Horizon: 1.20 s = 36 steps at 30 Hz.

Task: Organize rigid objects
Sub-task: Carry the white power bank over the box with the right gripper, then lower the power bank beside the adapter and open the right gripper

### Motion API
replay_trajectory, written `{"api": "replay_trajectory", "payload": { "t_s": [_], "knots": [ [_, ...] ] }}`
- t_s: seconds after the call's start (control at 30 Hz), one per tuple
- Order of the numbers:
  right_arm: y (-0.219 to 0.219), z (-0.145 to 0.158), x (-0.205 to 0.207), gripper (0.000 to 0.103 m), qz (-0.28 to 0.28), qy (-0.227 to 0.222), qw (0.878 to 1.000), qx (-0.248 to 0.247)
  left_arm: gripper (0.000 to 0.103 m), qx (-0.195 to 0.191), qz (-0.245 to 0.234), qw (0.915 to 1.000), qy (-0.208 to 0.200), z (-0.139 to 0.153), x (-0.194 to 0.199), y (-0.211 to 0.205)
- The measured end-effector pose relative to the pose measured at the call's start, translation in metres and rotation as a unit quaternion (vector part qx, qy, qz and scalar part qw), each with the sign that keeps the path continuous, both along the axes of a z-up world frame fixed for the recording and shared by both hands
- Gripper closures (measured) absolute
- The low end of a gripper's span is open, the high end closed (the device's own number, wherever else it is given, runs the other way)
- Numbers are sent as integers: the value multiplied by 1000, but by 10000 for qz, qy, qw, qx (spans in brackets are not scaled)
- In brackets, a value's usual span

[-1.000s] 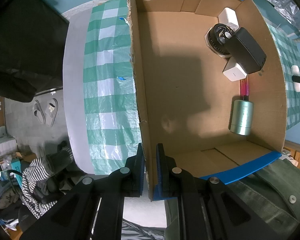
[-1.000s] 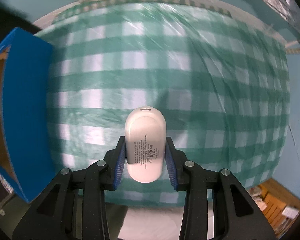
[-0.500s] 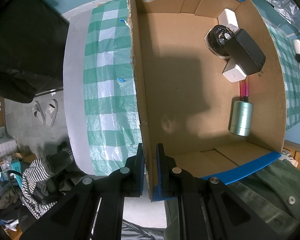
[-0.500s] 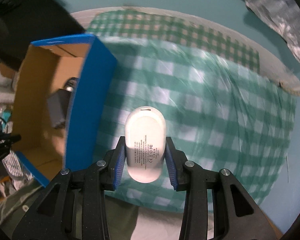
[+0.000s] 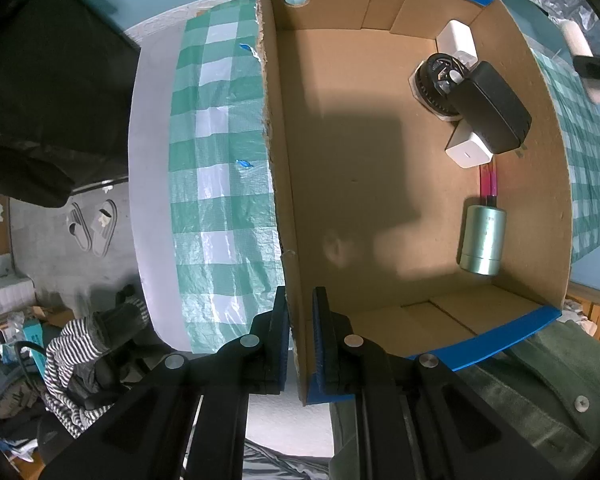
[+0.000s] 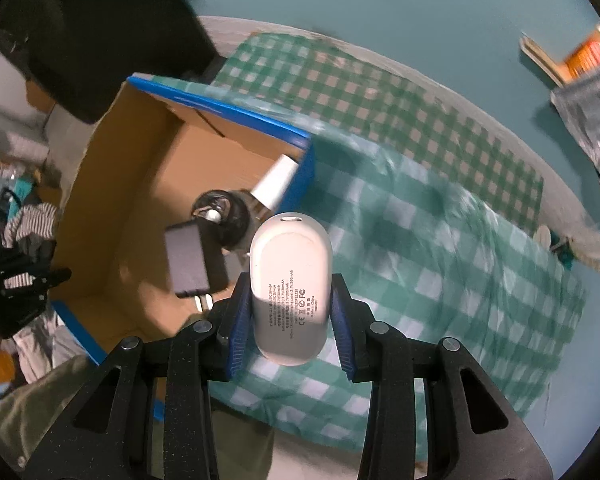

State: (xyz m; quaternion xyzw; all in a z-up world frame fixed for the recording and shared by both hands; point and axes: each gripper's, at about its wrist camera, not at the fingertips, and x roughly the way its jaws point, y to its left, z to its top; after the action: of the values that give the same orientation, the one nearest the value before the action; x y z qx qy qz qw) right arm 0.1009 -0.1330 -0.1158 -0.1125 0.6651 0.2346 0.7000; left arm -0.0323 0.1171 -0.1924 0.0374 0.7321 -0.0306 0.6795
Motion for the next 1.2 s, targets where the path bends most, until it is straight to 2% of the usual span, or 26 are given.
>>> {"api": "replay_trajectory", "payload": {
  "t_s": [0.27,0.5,0.83,1.13,1.2],
  "knots": [
    [40,-17,7,66,533,45,9983,-226,92,-6,12,10000,-5,1,1,1],
    [62,-30,10,66,725,120,9966,-365,92,-9,13,10000,-16,2,1,1],
    [72,-38,13,66,688,154,9966,-437,92,-17,26,10000,-19,2,1,2],
    [67,-30,14,66,557,39,9976,-406,92,-9,35,10000,-35,1,3,3],
    [65,-26,13,63,501,14,9981,-363,92,-10,33,10000,-37,2,3,3]
  ]
}}
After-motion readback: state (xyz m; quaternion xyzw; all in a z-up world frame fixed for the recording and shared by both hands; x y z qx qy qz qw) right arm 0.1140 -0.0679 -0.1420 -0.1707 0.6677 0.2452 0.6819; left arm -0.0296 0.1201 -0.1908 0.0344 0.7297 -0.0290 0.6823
